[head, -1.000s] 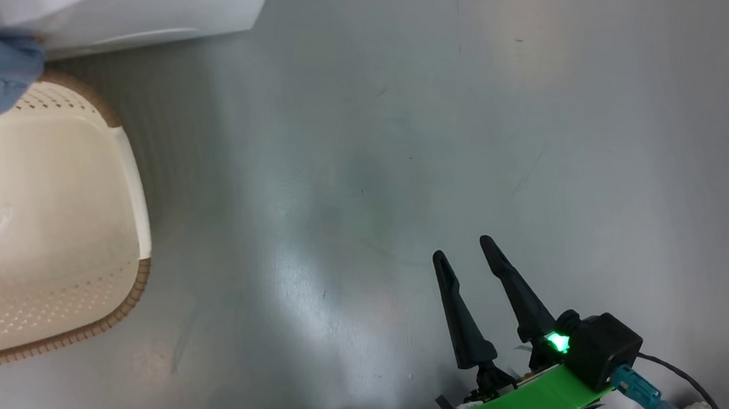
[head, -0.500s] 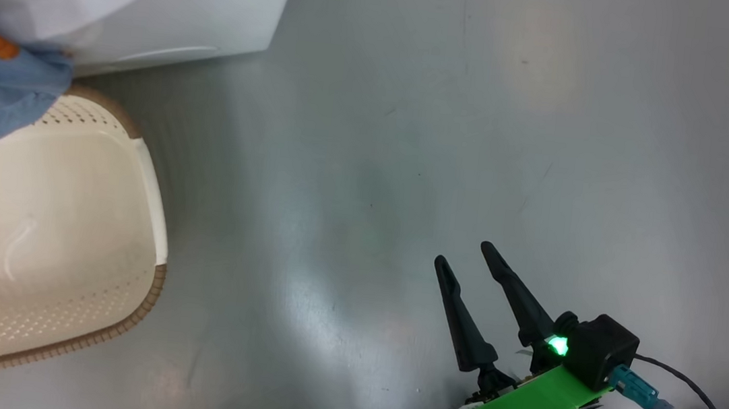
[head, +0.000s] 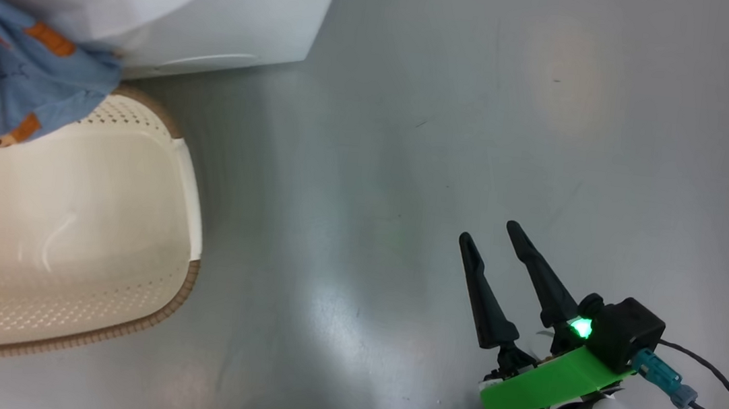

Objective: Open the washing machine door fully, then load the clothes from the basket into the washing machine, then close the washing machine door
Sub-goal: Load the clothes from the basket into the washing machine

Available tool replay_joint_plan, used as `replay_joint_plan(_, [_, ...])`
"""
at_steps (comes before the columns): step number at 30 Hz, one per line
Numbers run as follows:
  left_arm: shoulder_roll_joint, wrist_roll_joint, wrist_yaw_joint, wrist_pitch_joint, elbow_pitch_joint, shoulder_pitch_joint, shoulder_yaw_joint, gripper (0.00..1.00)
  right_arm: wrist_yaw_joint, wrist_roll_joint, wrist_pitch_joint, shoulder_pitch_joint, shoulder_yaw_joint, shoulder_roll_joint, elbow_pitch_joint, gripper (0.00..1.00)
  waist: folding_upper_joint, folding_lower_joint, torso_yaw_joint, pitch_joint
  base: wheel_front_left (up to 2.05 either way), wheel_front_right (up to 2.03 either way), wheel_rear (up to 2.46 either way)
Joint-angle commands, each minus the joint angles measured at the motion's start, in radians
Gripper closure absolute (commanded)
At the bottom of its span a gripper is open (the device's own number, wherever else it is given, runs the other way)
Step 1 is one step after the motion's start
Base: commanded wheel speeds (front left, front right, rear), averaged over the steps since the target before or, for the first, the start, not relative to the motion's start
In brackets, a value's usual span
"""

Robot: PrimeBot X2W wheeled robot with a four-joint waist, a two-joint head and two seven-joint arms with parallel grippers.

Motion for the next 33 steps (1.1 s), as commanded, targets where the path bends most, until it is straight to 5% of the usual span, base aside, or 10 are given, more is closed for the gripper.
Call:
replay_joint_plan(1, [0.053,-0.006,-0.002,-0.005,-0.050,0.026,0.020,0.00,0.002,-0.009,-0.005,0.011,0.016,-0.002,-0.018,0.00,0.0000,0.0000,0.012,0.005,0.00,0.00,0.00])
replay_joint_plan(22, [0.043,-0.064,0.071,-0.006,-0.697,0.587,0.220,0.00,0.002,-0.010,-0.005,-0.011,-0.012,-0.002,-0.009,0.00,0.0000,0.0000,0.065,-0.002,0.00,0.00,0.00])
replay_joint_plan(33, [-0.007,-0.085,0.096,-0.006,-0.889,0.868,0.344,0.00,0.002,-0.016,-0.005,-0.022,-0.006,-0.002,-0.002,0.00,0.0000,0.0000,0.073,-0.011,0.00,0.00,0.00])
